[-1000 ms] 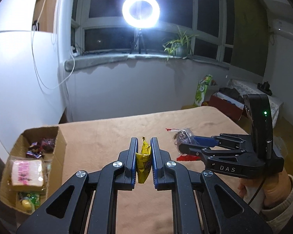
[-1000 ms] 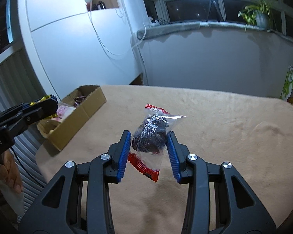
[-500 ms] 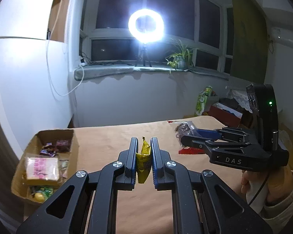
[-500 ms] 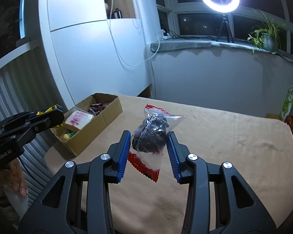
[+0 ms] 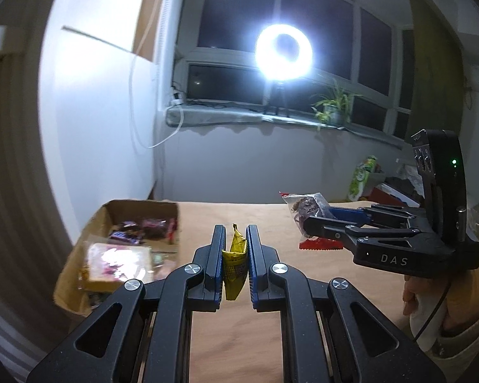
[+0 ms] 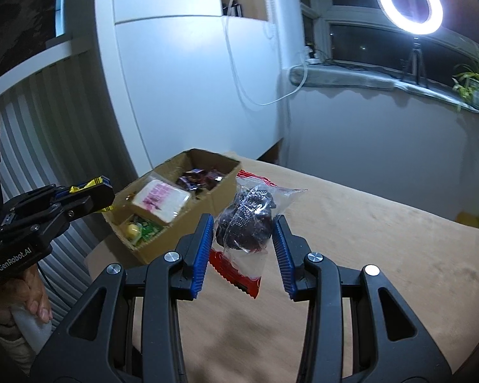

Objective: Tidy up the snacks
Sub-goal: 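Carry both items over the cardboard box and open both grippers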

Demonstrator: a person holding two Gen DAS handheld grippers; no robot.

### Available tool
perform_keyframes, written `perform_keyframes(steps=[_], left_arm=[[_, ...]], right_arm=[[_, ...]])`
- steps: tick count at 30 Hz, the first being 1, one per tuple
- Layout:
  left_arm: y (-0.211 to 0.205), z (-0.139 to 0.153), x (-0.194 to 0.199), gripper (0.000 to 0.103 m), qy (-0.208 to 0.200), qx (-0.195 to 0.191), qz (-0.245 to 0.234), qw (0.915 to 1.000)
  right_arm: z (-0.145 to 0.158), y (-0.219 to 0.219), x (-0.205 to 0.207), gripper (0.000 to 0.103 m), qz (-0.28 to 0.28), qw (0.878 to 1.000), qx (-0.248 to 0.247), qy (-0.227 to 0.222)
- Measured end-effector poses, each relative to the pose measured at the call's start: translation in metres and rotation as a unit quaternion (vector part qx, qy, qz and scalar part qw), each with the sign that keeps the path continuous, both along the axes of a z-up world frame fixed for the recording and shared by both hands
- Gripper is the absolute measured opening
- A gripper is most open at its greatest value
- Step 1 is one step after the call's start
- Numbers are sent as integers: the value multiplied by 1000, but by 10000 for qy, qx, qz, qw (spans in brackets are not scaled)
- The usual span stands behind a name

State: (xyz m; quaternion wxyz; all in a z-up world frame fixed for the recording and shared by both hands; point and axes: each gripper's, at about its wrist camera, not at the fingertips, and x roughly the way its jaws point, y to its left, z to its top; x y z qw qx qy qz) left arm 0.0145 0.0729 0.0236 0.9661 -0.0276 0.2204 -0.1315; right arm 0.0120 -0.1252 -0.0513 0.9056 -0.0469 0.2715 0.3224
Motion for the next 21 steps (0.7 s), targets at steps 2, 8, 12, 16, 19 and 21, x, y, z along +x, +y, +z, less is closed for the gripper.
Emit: perform_keyframes(steps=[2, 8, 12, 16, 19, 21], left_arm=[[11, -2, 2, 11, 18, -28, 111, 9999], [42, -11, 8, 11, 124, -88, 414, 9990], [64, -19, 14, 11, 225, -130, 601, 9979], [80, -26, 23, 11, 314, -123, 741, 9967], [90, -32, 32, 11, 383, -128, 821, 9958], [95, -37, 39, 11, 448, -128, 855, 9952]], right_arm=[[-2, 14, 5, 40, 110, 9999, -15, 25], [-10, 59, 18, 40, 453, 9989, -79, 105], [-15, 86, 28, 40, 652, 9977, -100, 145], [-19, 111, 41, 40, 817, 9964, -128, 161], [-23, 126, 51, 40, 911, 9956, -153, 169], [-28, 137, 61, 40, 972, 9949, -170, 210]])
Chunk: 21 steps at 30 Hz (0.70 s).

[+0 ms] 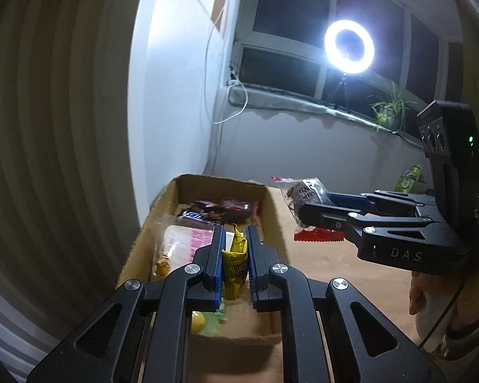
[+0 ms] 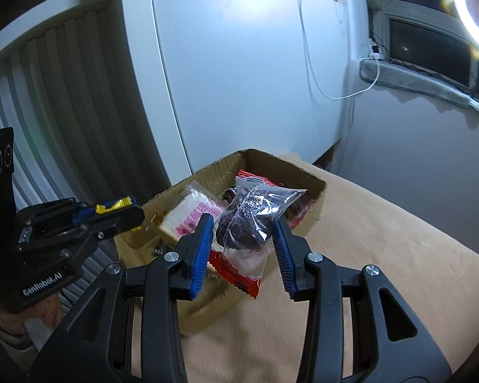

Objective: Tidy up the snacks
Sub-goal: 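Carry both items over the cardboard box and open both grippers, then lift both open grippers away from the box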

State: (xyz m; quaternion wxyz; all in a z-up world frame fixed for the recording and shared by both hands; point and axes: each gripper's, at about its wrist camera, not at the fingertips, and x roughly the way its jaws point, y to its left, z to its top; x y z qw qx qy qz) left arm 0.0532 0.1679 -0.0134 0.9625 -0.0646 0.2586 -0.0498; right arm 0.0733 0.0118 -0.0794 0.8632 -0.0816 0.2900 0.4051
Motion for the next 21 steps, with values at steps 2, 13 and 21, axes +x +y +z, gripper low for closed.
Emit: perform_keyframes(steps=[2, 13, 21], left_arm=[[4, -5, 8, 11, 66, -3, 18, 10000], [10, -35, 56, 57, 663, 52, 223, 9975], [7, -34, 35, 81, 594, 280, 466, 9968]], right_arm=[[-5, 8, 10, 40, 40, 10000, -17, 43], [-33, 34, 54, 74, 13, 9999, -84, 123], [-27, 8, 26, 103, -355, 9993, 99, -115]])
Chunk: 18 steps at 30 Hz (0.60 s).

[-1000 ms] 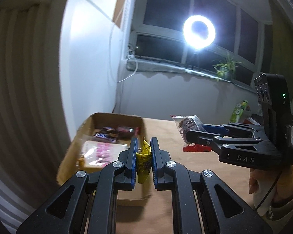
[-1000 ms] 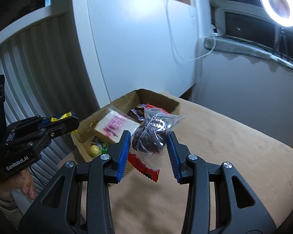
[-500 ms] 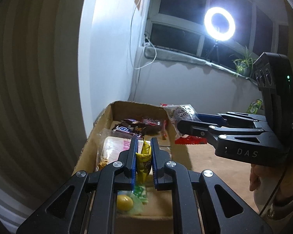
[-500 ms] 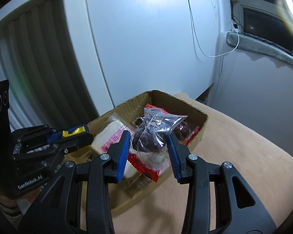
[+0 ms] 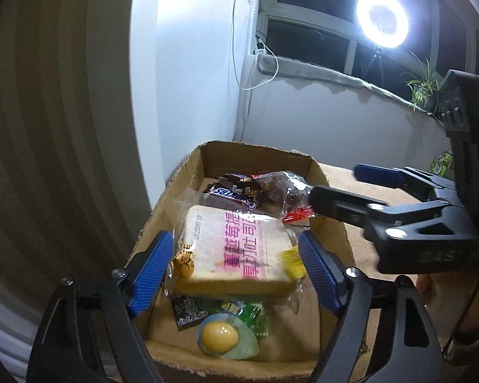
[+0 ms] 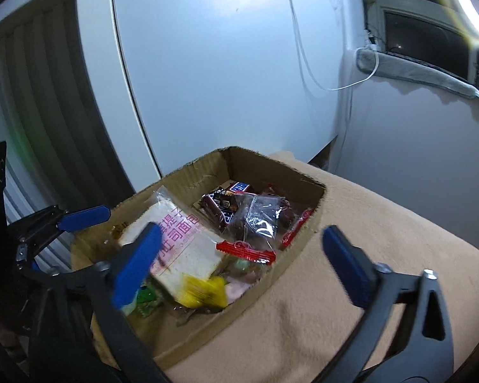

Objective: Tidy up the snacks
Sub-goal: 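Lift both open grippers away from the box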

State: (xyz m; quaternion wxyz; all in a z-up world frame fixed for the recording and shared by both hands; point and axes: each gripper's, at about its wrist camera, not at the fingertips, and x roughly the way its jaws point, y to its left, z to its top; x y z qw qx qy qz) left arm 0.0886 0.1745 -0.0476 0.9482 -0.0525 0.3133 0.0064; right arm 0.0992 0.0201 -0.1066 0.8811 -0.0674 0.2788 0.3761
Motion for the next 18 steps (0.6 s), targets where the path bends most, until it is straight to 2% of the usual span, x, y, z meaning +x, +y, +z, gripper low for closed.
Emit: perform_keyframes(steps=[2, 7, 10, 14, 18], left_arm=[[2, 3, -7, 82, -47, 38, 78, 10000], [8, 8, -17, 102, -49, 16, 211, 9998], [8, 10, -21, 102, -43, 53, 288, 9996], [5, 15, -27, 103, -56, 88, 336, 9994], [-2, 20, -30, 103, -115, 293, 563, 9979]], right_arm=[[5, -4, -6, 103, -83, 9999, -14, -85], [18, -15, -26, 103, -371, 9984, 145, -403], [23, -23, -35, 103, -634, 9966, 150, -496], [27, -39, -50, 103, -714, 9958, 259, -509], [28, -53, -64, 103, -911, 9938, 150, -624]])
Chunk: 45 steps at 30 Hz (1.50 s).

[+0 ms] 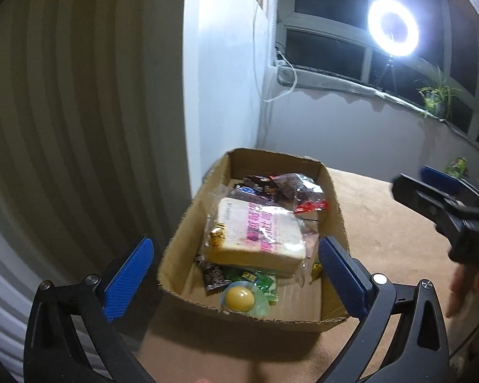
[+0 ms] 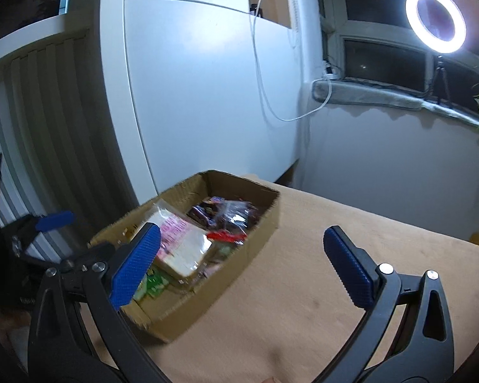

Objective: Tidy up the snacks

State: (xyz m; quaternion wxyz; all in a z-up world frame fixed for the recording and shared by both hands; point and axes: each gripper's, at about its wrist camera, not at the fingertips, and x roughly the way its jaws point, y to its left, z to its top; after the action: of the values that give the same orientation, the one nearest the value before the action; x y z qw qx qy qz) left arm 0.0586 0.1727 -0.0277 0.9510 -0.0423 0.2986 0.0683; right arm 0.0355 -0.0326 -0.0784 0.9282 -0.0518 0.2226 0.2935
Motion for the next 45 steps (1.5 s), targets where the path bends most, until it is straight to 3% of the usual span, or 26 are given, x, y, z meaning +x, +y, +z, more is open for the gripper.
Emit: perform_keyframes(steps=[13, 19, 28, 36, 45], left_arm=[[-33, 19, -23, 103, -308, 174, 28, 9994], [-56, 28, -27, 102, -322, 144, -231, 9991], [-115, 34, -28, 103, -358, 414, -578, 9968], [-163, 33, -25, 103, -308, 326, -1103, 9929], [-192, 35, -32, 103, -291, 294, -1302, 9906]], right_arm=[[-2, -63, -26, 103, -564, 9984, 64, 30], [-2, -95, -35, 103, -808, 9966, 117, 82], [5, -152, -49, 103, -1370, 9905, 135, 18], [14, -195, -63, 103, -1866, 9824, 124, -14], [18, -228, -77, 103, -2138, 9766, 222, -68]])
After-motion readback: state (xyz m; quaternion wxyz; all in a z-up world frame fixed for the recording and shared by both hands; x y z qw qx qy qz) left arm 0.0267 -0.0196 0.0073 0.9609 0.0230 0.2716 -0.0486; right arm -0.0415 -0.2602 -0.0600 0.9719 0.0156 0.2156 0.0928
